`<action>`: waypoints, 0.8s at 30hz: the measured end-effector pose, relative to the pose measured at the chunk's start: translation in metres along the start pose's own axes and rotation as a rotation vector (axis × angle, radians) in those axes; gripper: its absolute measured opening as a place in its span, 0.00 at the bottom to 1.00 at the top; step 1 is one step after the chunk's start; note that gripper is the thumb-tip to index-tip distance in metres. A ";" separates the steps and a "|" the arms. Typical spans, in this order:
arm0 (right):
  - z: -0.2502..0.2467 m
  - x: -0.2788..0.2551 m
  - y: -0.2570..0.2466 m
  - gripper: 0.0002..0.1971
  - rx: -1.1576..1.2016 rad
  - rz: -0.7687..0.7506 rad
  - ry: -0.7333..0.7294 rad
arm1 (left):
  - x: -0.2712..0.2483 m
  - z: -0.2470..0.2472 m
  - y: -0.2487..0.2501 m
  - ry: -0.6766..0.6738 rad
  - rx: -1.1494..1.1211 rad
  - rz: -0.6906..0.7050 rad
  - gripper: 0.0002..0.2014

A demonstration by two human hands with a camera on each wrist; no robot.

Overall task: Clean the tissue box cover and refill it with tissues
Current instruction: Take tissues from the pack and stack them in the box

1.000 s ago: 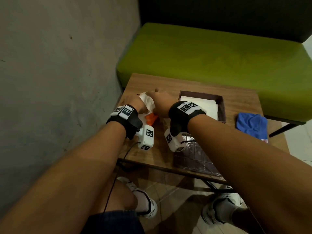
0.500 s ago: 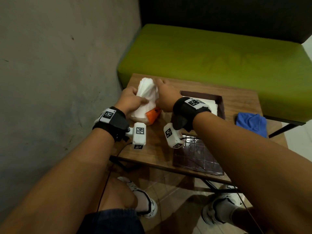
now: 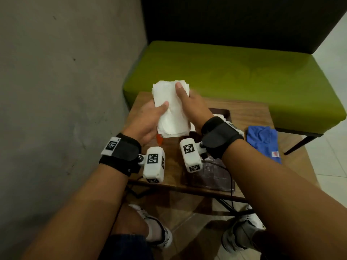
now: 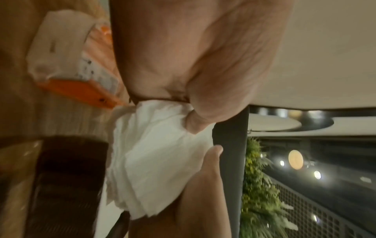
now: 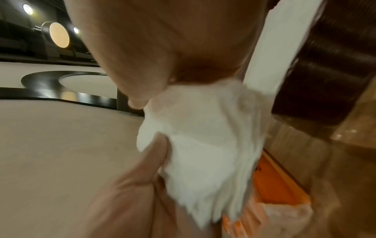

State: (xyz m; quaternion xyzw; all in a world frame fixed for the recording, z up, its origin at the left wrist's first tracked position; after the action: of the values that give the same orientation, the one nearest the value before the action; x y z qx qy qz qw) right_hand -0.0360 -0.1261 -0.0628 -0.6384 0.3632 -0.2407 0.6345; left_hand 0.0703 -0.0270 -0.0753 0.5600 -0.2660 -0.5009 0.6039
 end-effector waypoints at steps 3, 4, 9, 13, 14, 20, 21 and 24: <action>-0.024 -0.019 0.018 0.21 -0.066 -0.013 0.124 | -0.007 0.032 -0.015 -0.004 -0.001 -0.015 0.17; -0.033 -0.026 0.024 0.24 -0.088 0.011 0.154 | -0.008 0.040 -0.019 0.011 0.025 -0.018 0.17; -0.062 -0.057 0.037 0.23 -0.260 -0.091 0.215 | -0.013 0.079 -0.030 0.125 0.332 0.034 0.21; -0.078 -0.072 0.040 0.21 -0.298 -0.176 0.310 | -0.012 0.092 -0.033 0.211 0.587 0.162 0.29; -0.083 -0.074 0.040 0.21 -0.298 -0.179 0.326 | -0.013 0.094 -0.032 0.214 0.626 0.176 0.26; -0.108 -0.083 0.038 0.15 -0.281 -0.166 0.380 | -0.017 0.088 -0.030 0.179 0.380 0.049 0.30; -0.106 -0.083 0.037 0.16 -0.290 -0.172 0.370 | -0.018 0.093 -0.030 0.103 0.353 -0.006 0.38; -0.092 -0.084 0.034 0.20 -0.344 -0.188 0.321 | -0.025 0.110 -0.031 -0.039 0.264 -0.073 0.43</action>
State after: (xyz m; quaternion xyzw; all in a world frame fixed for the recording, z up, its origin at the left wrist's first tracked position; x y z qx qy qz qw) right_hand -0.1646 -0.1174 -0.0761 -0.7216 0.4340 -0.3314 0.4255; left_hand -0.0451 -0.0457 -0.0733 0.6342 -0.3207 -0.4940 0.5009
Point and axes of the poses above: each hand's wrist, its own x-axis towards the middle knuckle, its own z-axis out of the palm, y = z × x, the point moved 4 cm from there along x, towards the middle knuckle, and after that the axes turned 5 degrees about -y, right-handed, at the moved point
